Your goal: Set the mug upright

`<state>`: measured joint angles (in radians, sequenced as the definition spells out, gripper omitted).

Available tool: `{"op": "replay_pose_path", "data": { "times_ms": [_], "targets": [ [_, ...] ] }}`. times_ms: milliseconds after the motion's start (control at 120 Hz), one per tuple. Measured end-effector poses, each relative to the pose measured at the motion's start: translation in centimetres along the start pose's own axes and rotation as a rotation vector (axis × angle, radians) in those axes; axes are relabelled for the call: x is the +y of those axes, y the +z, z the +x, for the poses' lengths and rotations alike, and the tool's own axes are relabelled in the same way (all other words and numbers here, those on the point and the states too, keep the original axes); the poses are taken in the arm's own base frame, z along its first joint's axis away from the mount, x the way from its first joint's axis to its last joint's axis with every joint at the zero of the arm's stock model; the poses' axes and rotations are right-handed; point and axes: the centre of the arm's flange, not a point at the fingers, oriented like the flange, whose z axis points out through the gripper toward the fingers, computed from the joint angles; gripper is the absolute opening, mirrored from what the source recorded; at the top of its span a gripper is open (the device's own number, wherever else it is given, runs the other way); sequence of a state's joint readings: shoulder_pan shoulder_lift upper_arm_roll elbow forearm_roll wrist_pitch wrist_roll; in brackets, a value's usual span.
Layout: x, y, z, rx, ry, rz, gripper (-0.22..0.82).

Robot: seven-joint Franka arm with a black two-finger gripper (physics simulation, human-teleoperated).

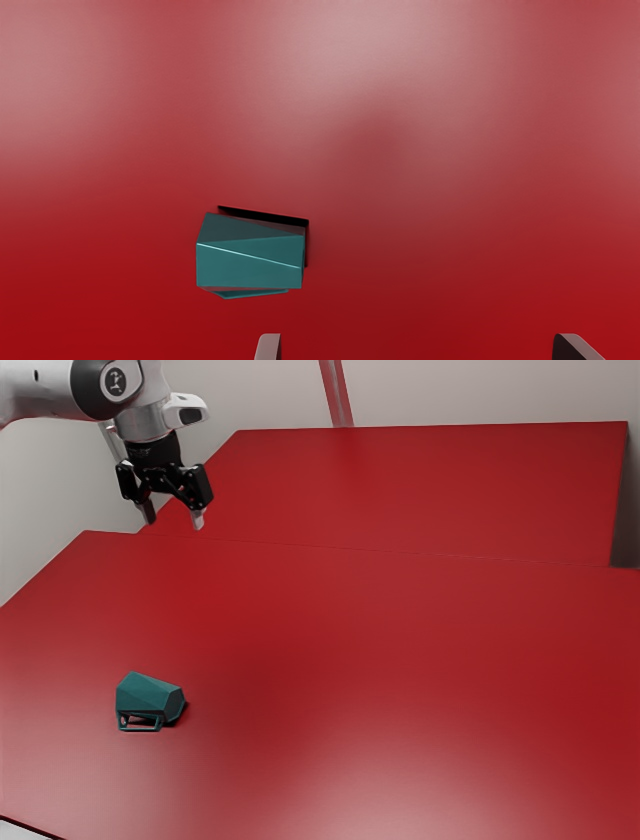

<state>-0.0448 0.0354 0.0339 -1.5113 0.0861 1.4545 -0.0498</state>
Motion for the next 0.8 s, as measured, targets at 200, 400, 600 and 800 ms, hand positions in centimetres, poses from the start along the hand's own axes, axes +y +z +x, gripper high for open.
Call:
{"op": "replay_pose_path", "data": {
  "times_ms": [200, 400, 600, 800],
  "targets": [
    [0.2, 0.1, -0.3, 0.000, 0.002, 0.000, 0.59],
    [0.2, 0.6, -1.3, 0.007, 0.008, -0.003, 0.59],
    [-3.5, 2.0, -2.9, 0.009, -0.037, -0.047, 0.59],
    [-9.3, 4.4, -5.1, 0.011, -0.113, -0.094, 0.59]
  ]
}}
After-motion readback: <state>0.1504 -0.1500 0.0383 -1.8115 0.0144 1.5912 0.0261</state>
